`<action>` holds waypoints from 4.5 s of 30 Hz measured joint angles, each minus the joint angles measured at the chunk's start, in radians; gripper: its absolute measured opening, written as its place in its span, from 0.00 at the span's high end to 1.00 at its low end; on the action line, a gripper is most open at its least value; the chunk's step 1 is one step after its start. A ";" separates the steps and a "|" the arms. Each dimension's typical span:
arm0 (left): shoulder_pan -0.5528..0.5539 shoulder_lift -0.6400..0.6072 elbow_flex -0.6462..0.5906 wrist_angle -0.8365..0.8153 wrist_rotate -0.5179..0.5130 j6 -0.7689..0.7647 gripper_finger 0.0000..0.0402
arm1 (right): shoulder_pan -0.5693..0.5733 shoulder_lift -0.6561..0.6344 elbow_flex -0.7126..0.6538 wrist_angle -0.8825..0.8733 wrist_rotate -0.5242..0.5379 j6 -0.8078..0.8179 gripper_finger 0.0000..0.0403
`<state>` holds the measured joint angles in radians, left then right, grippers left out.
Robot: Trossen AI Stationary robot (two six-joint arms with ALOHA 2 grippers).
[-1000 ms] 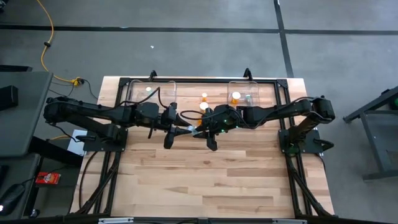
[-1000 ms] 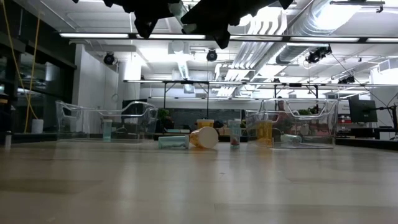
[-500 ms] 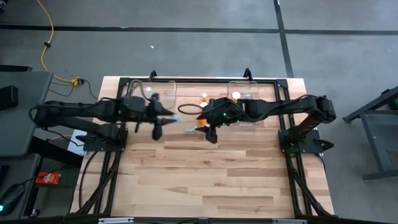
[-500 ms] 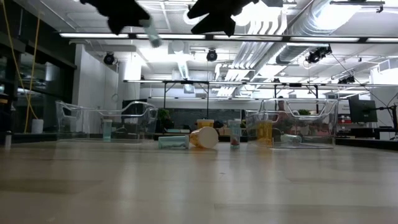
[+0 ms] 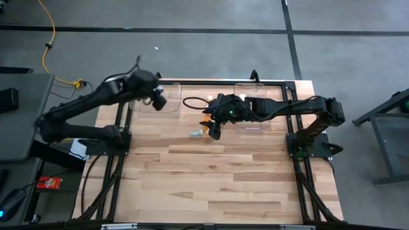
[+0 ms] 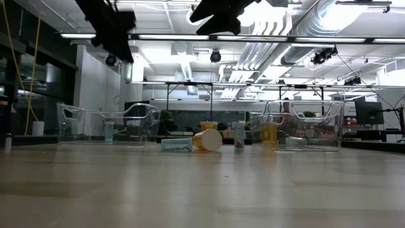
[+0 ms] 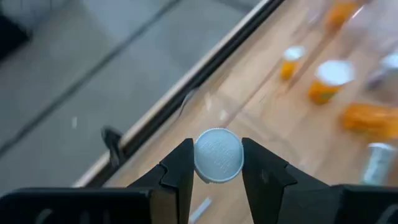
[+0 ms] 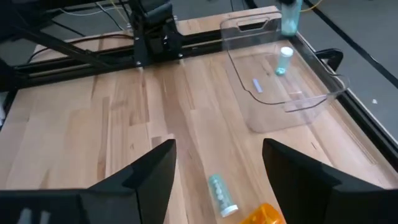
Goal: Pick and place medicine bottles into bin by pill shape (circle, oval)
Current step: Put the blue tablet bottle into the left transparent bin, then put the blue capsule bottle into the right transparent bin
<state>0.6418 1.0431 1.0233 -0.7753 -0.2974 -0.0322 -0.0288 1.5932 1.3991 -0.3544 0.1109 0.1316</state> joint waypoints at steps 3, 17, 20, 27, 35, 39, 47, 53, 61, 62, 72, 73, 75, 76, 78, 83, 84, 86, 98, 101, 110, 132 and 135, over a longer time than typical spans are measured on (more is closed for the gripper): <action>0.074 0.109 -0.001 0.000 0.018 -0.074 0.76 | 0.000 0.000 0.000 0.000 0.001 0.009 0.42; 0.164 0.295 -0.254 0.277 0.062 -0.419 0.76 | 0.003 0.000 0.000 0.000 0.030 0.044 0.42; 0.163 0.295 -0.278 0.320 0.002 -0.434 0.76 | 0.003 0.000 0.000 0.000 0.030 0.044 0.42; 0.163 0.295 -0.338 0.473 -0.067 -0.475 0.76 | 0.003 0.000 0.000 0.000 0.030 0.044 0.42; 0.163 0.295 -0.405 0.551 -0.105 -0.488 0.76 | 0.003 0.000 0.000 0.000 0.038 0.044 0.42; 0.163 0.295 -0.406 0.561 -0.107 -0.439 0.76 | 0.002 0.000 0.000 0.001 0.042 0.044 0.42; 0.163 0.295 -0.406 0.563 -0.119 -0.425 0.72 | 0.002 0.001 0.000 0.016 0.042 0.048 0.42; 0.163 0.295 -0.406 0.562 -0.119 -0.427 0.65 | 0.002 0.001 0.000 0.019 0.042 0.051 0.42; 0.163 0.294 -0.406 0.561 -0.111 -0.426 0.59 | 0.002 0.001 0.000 0.020 0.041 0.051 0.42; 0.163 0.290 -0.406 0.558 -0.103 -0.426 0.58 | 0.002 0.001 0.000 0.020 0.041 0.049 0.42; 0.163 0.058 -0.372 0.522 0.005 -0.329 0.54 | -0.002 -0.038 0.000 0.011 0.075 0.020 0.42; 0.160 0.020 -0.355 0.515 0.011 -0.308 0.54 | -0.005 -0.054 0.000 0.004 0.082 0.017 0.42; 0.150 -0.046 -0.317 0.511 0.027 -0.275 0.54 | -0.011 -0.089 0.000 -0.020 0.088 0.017 0.42; 0.142 -0.077 -0.296 0.514 0.040 -0.273 0.54 | -0.013 -0.107 0.000 -0.036 0.090 0.017 0.42; 0.117 -0.136 -0.259 0.545 0.073 -0.271 0.54 | -0.017 -0.143 -0.001 -0.083 0.095 0.017 0.42; -0.013 -0.240 -0.222 0.727 0.206 -0.298 0.54 | -0.018 -0.258 -0.115 -0.056 0.099 0.044 0.42; -0.056 -0.251 -0.225 0.772 0.221 -0.303 0.54 | -0.017 -0.286 -0.158 -0.029 0.098 0.062 0.42; -0.142 -0.266 -0.241 0.861 0.242 -0.299 0.54 | -0.015 -0.346 -0.255 0.051 0.099 0.110 0.42; -0.557 -0.251 -0.440 1.242 0.092 -0.244 0.54 | 0.018 -0.516 -0.629 0.620 0.099 0.208 0.42; -0.567 -0.252 -0.440 1.248 0.091 -0.212 0.54 | 0.018 -0.513 -0.629 0.622 0.099 0.197 0.42; -0.567 -0.253 -0.440 1.248 0.095 -0.200 0.54 | -0.001 -0.449 -0.452 0.180 0.099 0.221 0.42; -0.566 -0.253 -0.440 1.242 0.082 -0.192 0.54 | -0.203 0.167 -0.020 -0.433 -0.147 -0.394 0.42; -0.566 -0.253 -0.440 1.242 0.075 -0.192 0.54 | -0.220 0.203 -0.020 -0.433 -0.146 -0.395 0.42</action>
<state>0.0753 0.7906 0.5831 0.4671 -0.2226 -0.2237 -0.2487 1.7965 1.3788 -0.7869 -0.0353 -0.2630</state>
